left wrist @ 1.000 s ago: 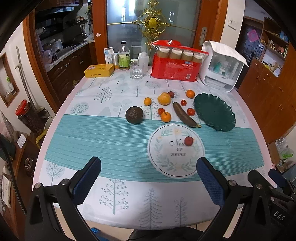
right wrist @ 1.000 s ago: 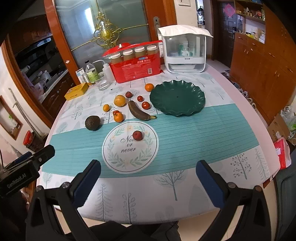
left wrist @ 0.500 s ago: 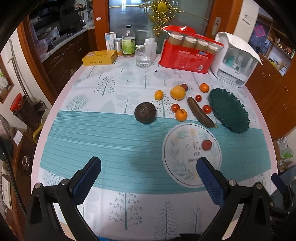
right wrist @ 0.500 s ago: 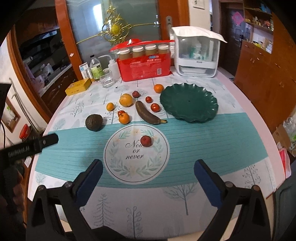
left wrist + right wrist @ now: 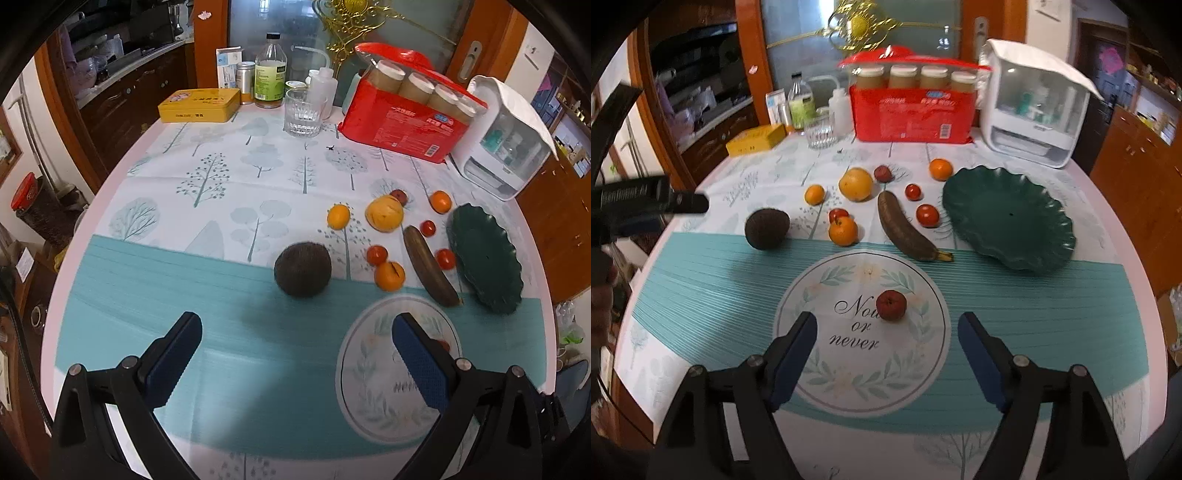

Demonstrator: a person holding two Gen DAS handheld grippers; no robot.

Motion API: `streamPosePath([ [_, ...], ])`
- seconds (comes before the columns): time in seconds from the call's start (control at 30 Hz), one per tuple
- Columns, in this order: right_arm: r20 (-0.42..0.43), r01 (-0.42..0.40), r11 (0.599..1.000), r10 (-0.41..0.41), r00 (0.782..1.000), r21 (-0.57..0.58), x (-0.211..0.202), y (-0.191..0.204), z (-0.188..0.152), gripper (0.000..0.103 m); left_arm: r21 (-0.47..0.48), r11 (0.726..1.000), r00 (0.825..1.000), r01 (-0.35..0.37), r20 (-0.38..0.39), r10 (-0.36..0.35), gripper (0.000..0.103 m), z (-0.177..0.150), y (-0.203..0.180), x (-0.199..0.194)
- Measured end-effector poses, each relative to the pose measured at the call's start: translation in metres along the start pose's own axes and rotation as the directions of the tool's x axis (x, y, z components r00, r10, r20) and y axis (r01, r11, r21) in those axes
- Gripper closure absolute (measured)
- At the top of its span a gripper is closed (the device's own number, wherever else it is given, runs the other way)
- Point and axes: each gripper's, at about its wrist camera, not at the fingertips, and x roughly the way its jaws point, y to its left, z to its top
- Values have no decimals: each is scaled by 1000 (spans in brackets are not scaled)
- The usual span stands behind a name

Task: Organize fruits
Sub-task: 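Grasp the red apple with the right gripper while the left gripper grasps the avocado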

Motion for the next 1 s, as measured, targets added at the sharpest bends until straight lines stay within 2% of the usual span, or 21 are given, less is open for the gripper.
streamPosePath([
  [0.2,-82,-20,999,16,997,-45,48,1,8,36,-15,1000,999,15,-36,-15,1,19,-2,48],
  [0.4,-125,-22,997,12,992,-79,82,1,10,45,-47,999,998,12,-67,-16,1,26,1,88],
  [0.77,-212,-56,992,31,977,-115,119,1,8,54,-70,997,993,-22,-114,13,1,31,2,136],
  [0.93,-225,-66,990,38,974,-121,128,3,7,60,-68,997,990,-24,-137,14,7,33,0,153],
  [1.0,-214,-63,990,35,976,-126,129,4,8,61,-66,998,989,-24,-148,14,13,35,1,159],
])
